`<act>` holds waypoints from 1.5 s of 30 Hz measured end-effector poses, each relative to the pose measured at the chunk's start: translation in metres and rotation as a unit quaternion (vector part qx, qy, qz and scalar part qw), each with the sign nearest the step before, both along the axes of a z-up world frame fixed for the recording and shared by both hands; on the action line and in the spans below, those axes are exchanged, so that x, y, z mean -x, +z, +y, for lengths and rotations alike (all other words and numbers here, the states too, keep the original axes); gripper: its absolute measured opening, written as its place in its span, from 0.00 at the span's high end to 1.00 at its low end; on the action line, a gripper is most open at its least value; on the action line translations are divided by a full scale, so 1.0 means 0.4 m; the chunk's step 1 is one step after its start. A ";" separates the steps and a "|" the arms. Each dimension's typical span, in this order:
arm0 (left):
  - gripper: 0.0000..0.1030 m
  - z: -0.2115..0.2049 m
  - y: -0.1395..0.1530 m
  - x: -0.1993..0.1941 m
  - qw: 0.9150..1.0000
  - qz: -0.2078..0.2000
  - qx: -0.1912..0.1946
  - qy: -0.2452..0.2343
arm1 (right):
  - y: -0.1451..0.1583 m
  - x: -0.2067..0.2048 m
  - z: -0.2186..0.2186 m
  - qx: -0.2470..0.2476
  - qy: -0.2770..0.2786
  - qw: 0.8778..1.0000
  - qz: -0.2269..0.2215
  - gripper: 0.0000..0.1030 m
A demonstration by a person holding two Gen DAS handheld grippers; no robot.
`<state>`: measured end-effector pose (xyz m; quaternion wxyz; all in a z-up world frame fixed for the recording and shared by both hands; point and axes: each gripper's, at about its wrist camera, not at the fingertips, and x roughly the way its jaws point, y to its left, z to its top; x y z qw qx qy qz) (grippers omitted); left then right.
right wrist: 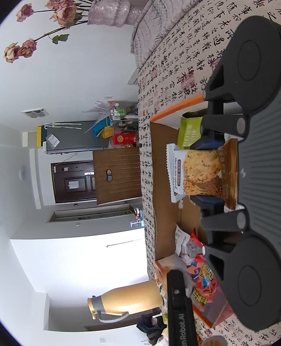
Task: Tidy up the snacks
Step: 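Carry both packets over the red box and open both tools to drop them, then move both tools back from the box toward the remaining snacks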
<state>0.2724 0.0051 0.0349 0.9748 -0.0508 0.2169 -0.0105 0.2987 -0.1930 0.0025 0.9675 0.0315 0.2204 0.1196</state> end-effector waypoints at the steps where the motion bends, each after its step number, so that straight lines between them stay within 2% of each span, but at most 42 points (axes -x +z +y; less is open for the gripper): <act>1: 0.47 0.004 0.000 0.001 1.000 -0.002 0.003 0.001 | 0.000 0.005 0.000 -0.001 0.000 1.000 0.001 0.59; 2: 0.45 0.007 0.001 0.002 1.000 -0.003 0.006 0.001 | 0.000 0.006 -0.003 -0.003 -0.003 1.000 0.002 0.58; 4: 0.27 0.011 0.004 0.009 1.000 -0.009 0.010 0.006 | 0.001 0.006 -0.008 -0.005 -0.006 1.000 0.004 0.46; 5: 0.22 0.013 0.006 0.013 1.000 -0.014 0.010 0.009 | 0.002 0.007 -0.011 -0.006 -0.008 1.000 0.003 0.32; 6: 0.11 0.016 0.008 0.017 1.000 -0.017 0.012 0.015 | 0.003 0.009 -0.014 -0.007 -0.011 1.000 0.002 0.18; 7: 0.01 0.019 0.010 0.020 0.999 -0.022 0.014 0.022 | 0.006 0.011 -0.018 -0.009 -0.014 1.000 -0.001 0.13; 9: 0.00 0.024 0.013 0.026 0.999 -0.030 0.015 0.031 | 0.010 0.016 -0.023 -0.014 -0.017 1.000 -0.006 0.01; 25: 0.00 0.026 0.032 0.035 0.998 -0.027 0.023 0.047 | 0.019 0.015 -0.033 -0.022 -0.021 1.000 -0.003 0.00; 35: 0.00 0.027 0.087 0.088 0.998 -0.038 0.022 0.044 | 0.088 0.075 -0.043 -0.017 -0.023 0.999 -0.027 0.00; 45: 0.00 0.054 0.081 0.160 0.999 -0.031 0.014 0.042 | 0.092 0.153 -0.061 -0.004 -0.023 1.000 -0.020 0.00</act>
